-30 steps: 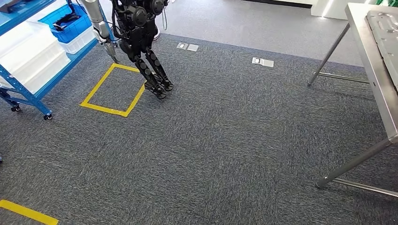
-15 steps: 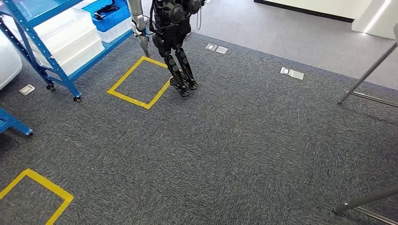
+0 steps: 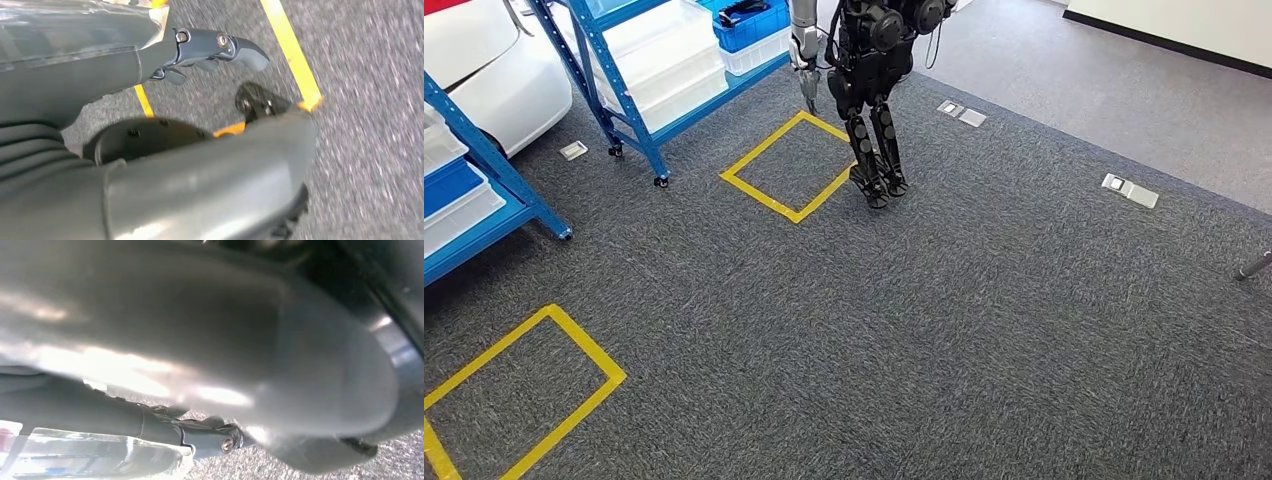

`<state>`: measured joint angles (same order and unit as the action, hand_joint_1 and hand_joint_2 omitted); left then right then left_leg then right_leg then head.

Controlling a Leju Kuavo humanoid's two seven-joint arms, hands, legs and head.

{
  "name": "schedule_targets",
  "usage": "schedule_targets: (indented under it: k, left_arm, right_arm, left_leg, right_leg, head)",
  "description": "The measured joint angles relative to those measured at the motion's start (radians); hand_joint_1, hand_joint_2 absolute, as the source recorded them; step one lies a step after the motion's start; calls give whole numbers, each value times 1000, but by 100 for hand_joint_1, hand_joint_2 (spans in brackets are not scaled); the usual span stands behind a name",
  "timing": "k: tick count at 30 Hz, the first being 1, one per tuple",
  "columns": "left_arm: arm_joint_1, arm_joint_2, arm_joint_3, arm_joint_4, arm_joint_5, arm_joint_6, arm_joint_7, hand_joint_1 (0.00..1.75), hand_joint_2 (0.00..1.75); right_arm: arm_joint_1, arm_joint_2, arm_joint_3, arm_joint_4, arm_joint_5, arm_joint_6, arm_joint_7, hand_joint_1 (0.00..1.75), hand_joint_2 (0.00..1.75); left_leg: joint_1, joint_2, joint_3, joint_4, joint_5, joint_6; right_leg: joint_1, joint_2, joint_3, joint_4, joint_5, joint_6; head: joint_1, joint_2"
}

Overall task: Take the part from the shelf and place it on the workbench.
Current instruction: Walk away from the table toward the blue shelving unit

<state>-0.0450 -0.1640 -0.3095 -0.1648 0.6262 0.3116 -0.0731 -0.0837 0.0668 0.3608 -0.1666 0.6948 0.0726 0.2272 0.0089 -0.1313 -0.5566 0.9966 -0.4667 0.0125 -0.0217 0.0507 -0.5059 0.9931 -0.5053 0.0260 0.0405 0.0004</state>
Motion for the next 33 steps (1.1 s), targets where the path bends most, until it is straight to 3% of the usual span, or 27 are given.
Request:
schedule_targets:
  k: [2,4,6,7,8,10,12,13,15,17,19,21,22,23,25,26,28,30,31,33]
  left_arm:
    - [1,3,0,1,0,19,0,0,0]
    - [-1,6,0,1,5,22,-7,0,0]
    - [0,9,0,1,12,16,-18,0,0]
    - [2,10,0,1,14,13,-22,0,0]
    - [3,11,0,1,15,12,-25,0,0]
    - [4,13,1,0,16,11,-28,0,0]
    - [1,15,1,-1,16,11,-31,0,0]
    - [0,15,1,-2,16,11,-36,0,0]
    - [0,15,2,-2,18,17,-50,0,0]
    - [0,16,3,-2,16,53,-79,0,0]
    - [-1,16,4,-2,4,124,-143,0,0]
    - [-1,22,4,-2,-7,172,-217,0,0]
    - [-1,26,4,-2,-9,177,-243,0,0]
    - [-1,30,4,-2,-9,176,-257,0,0]
    - [0,34,4,-2,-2,161,-268,0,0]
    - [0,35,5,-2,6,147,-265,0,0]
    - [1,35,11,-2,26,102,-243,0,0]
    - [6,35,17,-2,33,55,-214,0,0]
    - [8,33,18,-2,34,40,-203,0,0]
    - [7,29,19,-1,37,31,-183,0,0]
  right_arm:
    - [3,5,-9,0,-7,-4,2,0,0]
    - [10,8,-18,0,-15,-4,13,0,0]
    - [13,10,-27,0,-21,-4,25,0,0]
    - [14,11,-31,0,-22,-4,29,0,0]
    - [14,12,-34,0,-23,-3,31,0,0]
    - [14,13,-38,0,-24,-3,33,0,0]
    - [14,14,-41,0,-24,-3,33,0,0]
    - [13,14,-42,-1,-24,-3,33,0,0]
    - [11,17,-46,-2,-26,-6,30,0,0]
    - [12,20,-53,-3,-29,-13,24,0,0]
    - [16,20,-62,-3,-34,-19,21,0,0]
    - [17,21,-73,-3,-39,-23,21,0,0]
    - [17,21,-77,-3,-40,-23,22,0,0]
    - [16,21,-81,-4,-40,-23,23,0,0]
    - [16,21,-87,-3,-39,-23,25,0,0]
    - [18,21,-88,-3,-39,-22,26,0,0]
    - [20,21,-90,-3,-34,-19,26,0,0]
    - [18,22,-91,-3,-26,-18,24,0,0]
    - [16,23,-91,-3,-21,-17,22,0,0]
    - [19,24,-91,-4,-15,-17,15,0,0]
  left_leg:
    - [0,48,-22,41,-25,-9]
    - [0,108,-83,159,-87,-17]
    - [3,124,-147,274,-126,-22]
    - [3,127,-155,286,-119,-23]
    - [4,132,-142,257,-94,-23]
    - [3,168,-69,121,-31,-19]
    - [-1,198,-16,26,-2,-10]
    - [-4,198,-12,16,-2,-5]
    - [-5,176,-12,11,1,9]
    - [0,154,-8,1,10,23]
    - [3,131,-7,-4,16,32]
    - [2,105,-7,-4,16,34]
    - [2,90,-7,-4,16,34]
    - [2,76,-5,-3,15,33]
    - [2,47,-3,-3,15,31]
    - [0,34,-3,-1,15,27]
    - [-3,13,-7,0,14,15]
    - [-1,0,-11,-1,15,2]
    - [-1,14,-15,5,11,-3]
    - [-1,69,-44,65,-26,-11]
  right_leg:
    - [-2,-23,5,-5,5,-14]
    - [1,-50,5,-6,3,-22]
    - [5,-79,5,-6,-1,-27]
    - [6,-92,5,-6,-3,-29]
    - [6,-104,6,-6,-6,-30]
    - [8,-125,14,-6,-15,-28]
    - [15,-141,25,-6,-23,-18]
    - [17,-148,29,-7,-26,-13]
    - [17,-160,36,-10,-31,-3]
    - [14,-130,29,21,-52,1]
    - [12,-79,-25,136,-104,-4]
    - [11,-58,-91,264,-145,-5]
    - [10,-55,-106,286,-145,0]
    - [9,-53,-101,268,-127,8]
    - [5,-32,-51,140,-63,22]
    - [4,-13,-26,73,-35,23]
    - [6,10,-2,3,-7,11]
    - [9,-4,1,-3,-1,-6]
    - [7,-13,4,-6,2,-13]
    - [4,-35,9,-12,6,-23]
  head:
    - [-3,0]
    - [-6,0]
    - [-6,0]
    - [-6,0]
    - [-6,0]
    - [-6,0]
    - [-6,0]
    - [-5,0]
    - [-5,0]
    - [-3,0]
    - [-1,0]
    - [-1,0]
    - [-1,0]
    - [-1,0]
    - [-1,0]
    - [-1,0]
    - [-1,0]
    - [-1,0]
    - [-2,0]
    - [-4,0]
